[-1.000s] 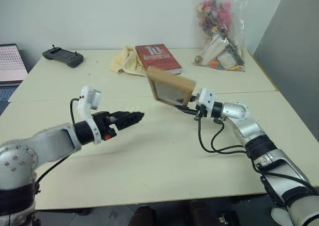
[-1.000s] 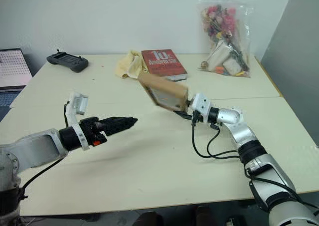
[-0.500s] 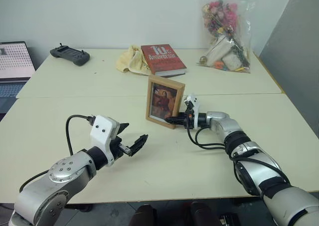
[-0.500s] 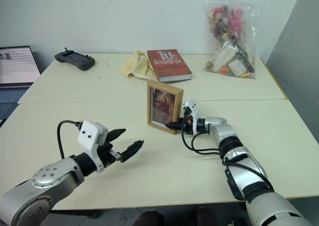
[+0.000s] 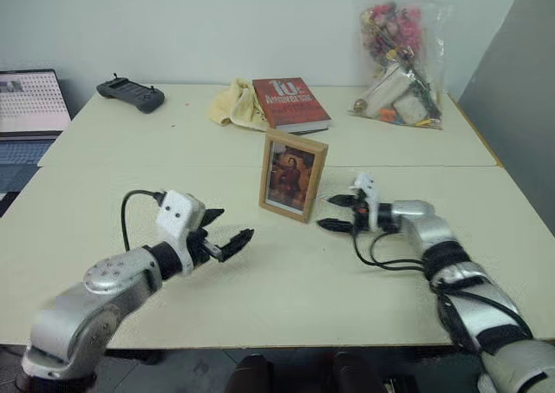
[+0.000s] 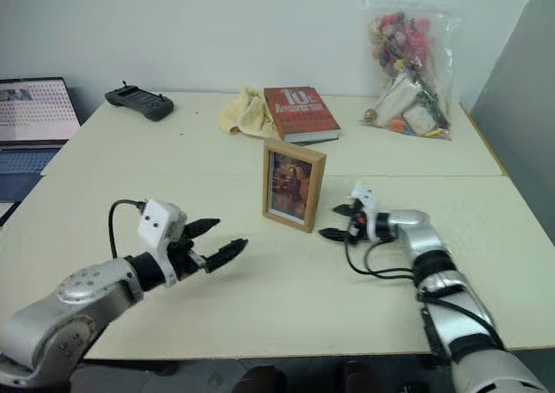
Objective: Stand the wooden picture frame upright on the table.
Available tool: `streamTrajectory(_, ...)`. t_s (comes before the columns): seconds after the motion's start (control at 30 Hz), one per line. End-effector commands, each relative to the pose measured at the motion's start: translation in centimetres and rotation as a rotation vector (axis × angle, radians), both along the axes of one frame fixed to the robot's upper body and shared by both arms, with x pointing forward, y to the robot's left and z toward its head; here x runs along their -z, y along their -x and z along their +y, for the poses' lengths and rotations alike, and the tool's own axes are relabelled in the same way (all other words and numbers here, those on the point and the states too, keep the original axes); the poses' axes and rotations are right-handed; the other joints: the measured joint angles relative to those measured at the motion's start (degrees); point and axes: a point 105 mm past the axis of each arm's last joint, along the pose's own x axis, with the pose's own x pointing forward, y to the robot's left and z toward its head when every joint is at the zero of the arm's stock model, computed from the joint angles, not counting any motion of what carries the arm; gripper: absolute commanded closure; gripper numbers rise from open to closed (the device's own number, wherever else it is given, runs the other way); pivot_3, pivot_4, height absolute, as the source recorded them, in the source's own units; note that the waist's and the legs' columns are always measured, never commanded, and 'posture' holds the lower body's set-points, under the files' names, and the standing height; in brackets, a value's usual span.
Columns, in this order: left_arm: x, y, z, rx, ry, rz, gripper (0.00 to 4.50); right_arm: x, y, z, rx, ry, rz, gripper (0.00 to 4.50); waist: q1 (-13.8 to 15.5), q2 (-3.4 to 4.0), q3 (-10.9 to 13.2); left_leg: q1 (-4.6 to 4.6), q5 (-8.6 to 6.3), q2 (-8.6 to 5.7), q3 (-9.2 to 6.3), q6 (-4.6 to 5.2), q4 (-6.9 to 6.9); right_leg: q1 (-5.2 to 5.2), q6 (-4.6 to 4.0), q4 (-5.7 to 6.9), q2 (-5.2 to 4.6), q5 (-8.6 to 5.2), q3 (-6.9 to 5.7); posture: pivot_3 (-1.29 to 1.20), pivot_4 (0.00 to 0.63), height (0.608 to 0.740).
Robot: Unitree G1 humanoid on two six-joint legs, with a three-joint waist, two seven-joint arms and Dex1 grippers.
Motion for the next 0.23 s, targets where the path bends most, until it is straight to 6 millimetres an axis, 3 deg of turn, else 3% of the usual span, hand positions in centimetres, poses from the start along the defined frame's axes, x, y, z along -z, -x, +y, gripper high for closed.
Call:
streamTrajectory(0.03,-1.8,-1.2,2.5,0.008,-0.045,-0.020,0.00,-5.3,1.1,-1.1,-0.023,-0.033,-0.108,0.01,-0.5,0.02,0.0,0.02,0.00,0.02,0.05,0.00,-0.01,0.00,0.00,0.00,0.02,0.00,0.06,0.00,0.150,0.740)
streamTrajectory(0.17,-3.0,-2.7,4.7,0.028,-0.081,-0.010,0.00,-10.1,3.8,-0.6,-0.058,-0.117,-0.103,0.01,-2.1,0.14,0.1,0.20,0.00,0.07,0.03,0.00,-0.12,-0.03,-0.01,0.08,0.14,0.00,0.20,0.00,0.150,0.740)
streamTrajectory(0.23,-3.6,-3.3,5.0,0.055,-0.081,-0.015,0.00,-11.6,4.7,0.1,-0.061,-0.144,-0.101,0.01,-2.2,0.14,0.1,0.20,0.00,0.10,-0.03,0.01,-0.23,-0.04,-0.08,0.08,0.15,-0.04,0.10,0.00,0.150,0.740)
